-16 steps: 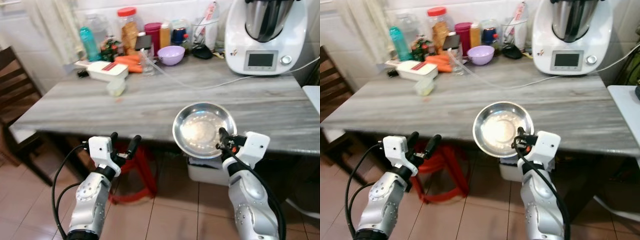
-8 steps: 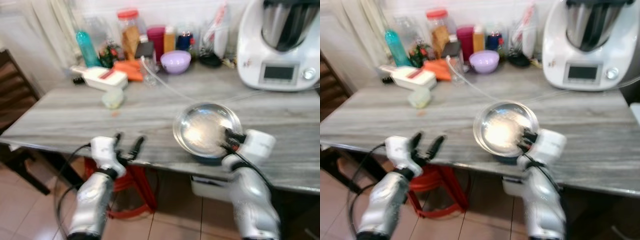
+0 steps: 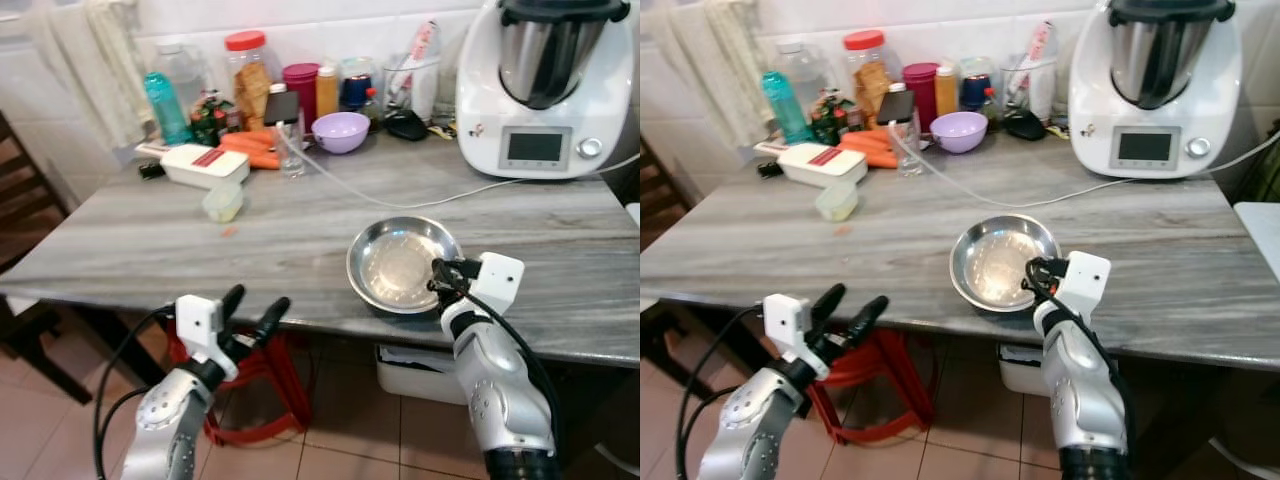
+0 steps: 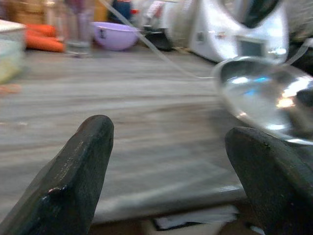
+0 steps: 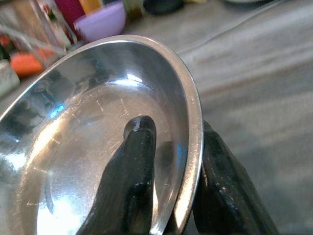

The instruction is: Setting the table

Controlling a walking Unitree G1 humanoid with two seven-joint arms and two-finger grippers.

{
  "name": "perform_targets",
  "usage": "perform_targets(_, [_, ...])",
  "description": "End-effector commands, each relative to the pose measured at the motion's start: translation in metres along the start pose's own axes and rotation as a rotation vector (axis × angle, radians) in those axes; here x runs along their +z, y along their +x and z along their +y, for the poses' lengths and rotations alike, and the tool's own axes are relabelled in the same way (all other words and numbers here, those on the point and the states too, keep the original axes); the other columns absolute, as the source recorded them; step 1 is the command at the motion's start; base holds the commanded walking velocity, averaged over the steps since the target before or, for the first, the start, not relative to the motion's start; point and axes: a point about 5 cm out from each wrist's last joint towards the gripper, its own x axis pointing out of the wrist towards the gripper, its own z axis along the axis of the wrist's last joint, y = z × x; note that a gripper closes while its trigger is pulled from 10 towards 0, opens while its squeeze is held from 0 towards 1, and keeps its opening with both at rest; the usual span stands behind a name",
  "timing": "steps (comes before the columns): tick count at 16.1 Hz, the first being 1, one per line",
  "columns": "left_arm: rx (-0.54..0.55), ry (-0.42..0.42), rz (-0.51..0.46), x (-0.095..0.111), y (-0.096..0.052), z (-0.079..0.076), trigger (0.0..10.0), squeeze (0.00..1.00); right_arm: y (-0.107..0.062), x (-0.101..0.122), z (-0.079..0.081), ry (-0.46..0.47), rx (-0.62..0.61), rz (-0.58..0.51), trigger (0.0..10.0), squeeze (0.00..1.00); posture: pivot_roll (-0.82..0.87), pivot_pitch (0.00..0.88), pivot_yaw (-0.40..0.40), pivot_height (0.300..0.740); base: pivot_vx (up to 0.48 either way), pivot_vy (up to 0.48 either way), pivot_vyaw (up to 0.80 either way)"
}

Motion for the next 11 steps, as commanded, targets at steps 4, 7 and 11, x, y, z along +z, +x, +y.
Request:
perform_targets(4, [-0.061, -0.031, 0.019, 0.002, -0.007, -0.005, 10.0, 0.0, 0.021, 0.001, 0.015, -0.018, 0.01, 0.077, 10.0, 0.0, -0.05, 0.0, 0.089, 0.74, 0.0, 0.0, 0.0])
perform_targets(7, [-0.101, -0.041, 0.034, 0.001, -0.008, -0.009, 10.0, 0.0, 0.032, 0.005, 0.021, -0.021, 0.003, 0.096, 10.0, 0.0, -0.05, 0.0, 0.088, 0.74, 0.0, 0.0, 0.0])
perform_targets(11, [-0.148, -0.048, 0.06, 0.0, -0.008, -0.012, 10.0, 0.0, 0.049, 0.016, 0.024, -0.014, -0.024, 0.083, 10.0, 0.0, -0.05, 0.0, 0.091, 0.74, 0.0, 0.0, 0.0])
